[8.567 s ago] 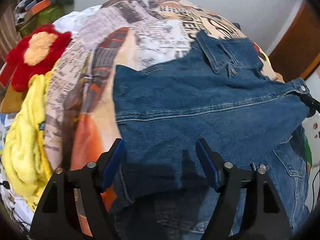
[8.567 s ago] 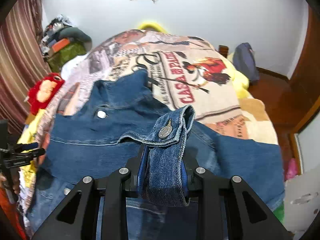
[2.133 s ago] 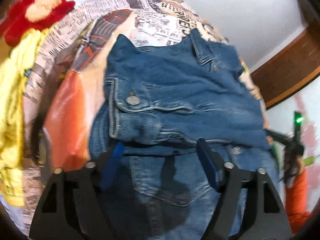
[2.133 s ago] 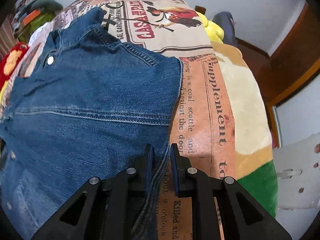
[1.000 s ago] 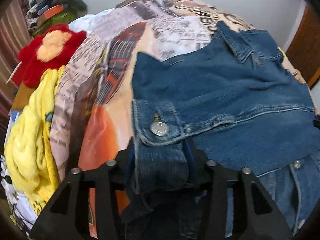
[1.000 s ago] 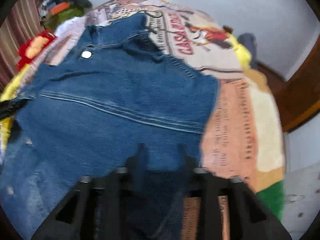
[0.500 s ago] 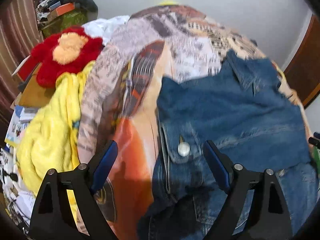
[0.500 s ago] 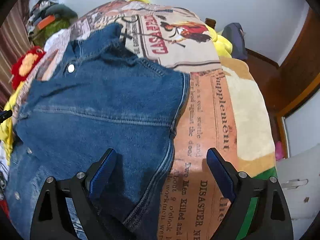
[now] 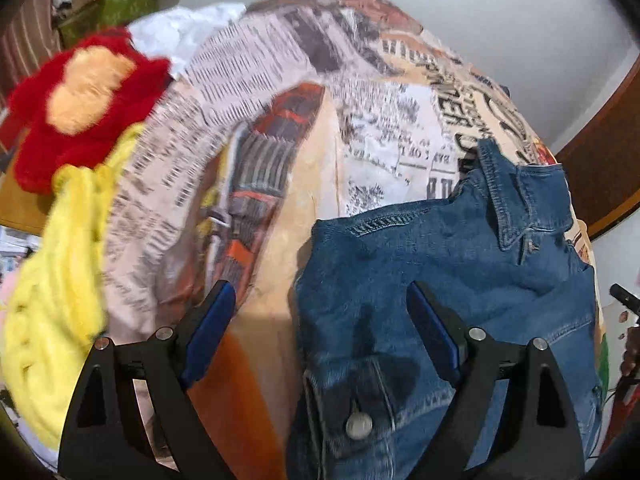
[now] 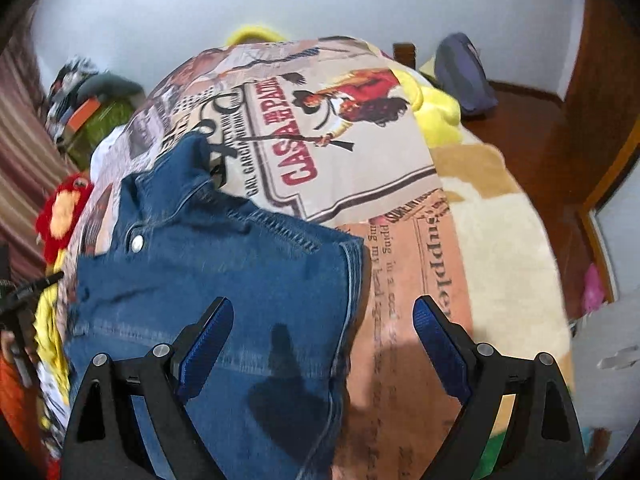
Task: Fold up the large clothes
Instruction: 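Grasp the jacket edge with the left tool while the right tool grasps the hem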
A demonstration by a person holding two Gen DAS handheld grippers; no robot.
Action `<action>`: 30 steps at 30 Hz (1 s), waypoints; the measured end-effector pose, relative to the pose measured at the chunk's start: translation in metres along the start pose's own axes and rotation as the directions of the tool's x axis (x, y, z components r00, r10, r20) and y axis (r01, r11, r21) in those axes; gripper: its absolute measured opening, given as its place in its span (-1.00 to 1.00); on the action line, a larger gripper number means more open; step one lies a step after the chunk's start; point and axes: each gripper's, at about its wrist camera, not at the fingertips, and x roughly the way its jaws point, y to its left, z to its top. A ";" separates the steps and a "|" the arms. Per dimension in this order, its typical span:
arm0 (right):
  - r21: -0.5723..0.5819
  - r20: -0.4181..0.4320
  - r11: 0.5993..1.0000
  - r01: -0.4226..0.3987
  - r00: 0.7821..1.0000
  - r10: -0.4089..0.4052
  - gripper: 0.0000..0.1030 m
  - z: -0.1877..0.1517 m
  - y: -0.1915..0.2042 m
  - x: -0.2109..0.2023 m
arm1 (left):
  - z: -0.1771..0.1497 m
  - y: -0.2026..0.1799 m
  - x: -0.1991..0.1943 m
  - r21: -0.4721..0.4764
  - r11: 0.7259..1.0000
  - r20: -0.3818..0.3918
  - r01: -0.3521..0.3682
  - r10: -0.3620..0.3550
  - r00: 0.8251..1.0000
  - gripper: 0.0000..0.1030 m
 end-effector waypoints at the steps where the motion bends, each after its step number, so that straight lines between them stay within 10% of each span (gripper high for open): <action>1: 0.020 -0.008 1.000 -0.010 1.000 0.010 0.72 0.001 -0.003 0.006 | 0.001 0.001 0.008 -0.008 1.000 -0.017 0.009 -0.009 1.000 0.70; 7: 0.169 -0.080 0.980 -0.102 0.990 0.117 -0.01 0.005 -0.027 0.056 | 0.007 0.009 0.050 -0.068 0.996 -0.086 0.064 -0.069 0.994 0.57; 13: 0.175 -0.068 0.975 -0.136 0.986 0.149 -0.65 0.013 -0.030 0.067 | 0.012 0.013 0.064 -0.114 0.983 -0.076 0.147 -0.156 0.985 -0.38; 17: 0.116 -0.031 0.986 -0.123 0.991 0.127 -0.73 0.028 -0.017 0.060 | 0.016 0.003 0.052 -0.072 0.989 -0.023 0.133 -0.135 0.991 -0.78; 30: -0.140 0.189 0.989 -0.041 0.980 0.067 -0.76 0.114 0.074 0.017 | 0.056 -0.006 -0.031 0.033 0.999 0.219 -0.027 0.019 0.975 -0.80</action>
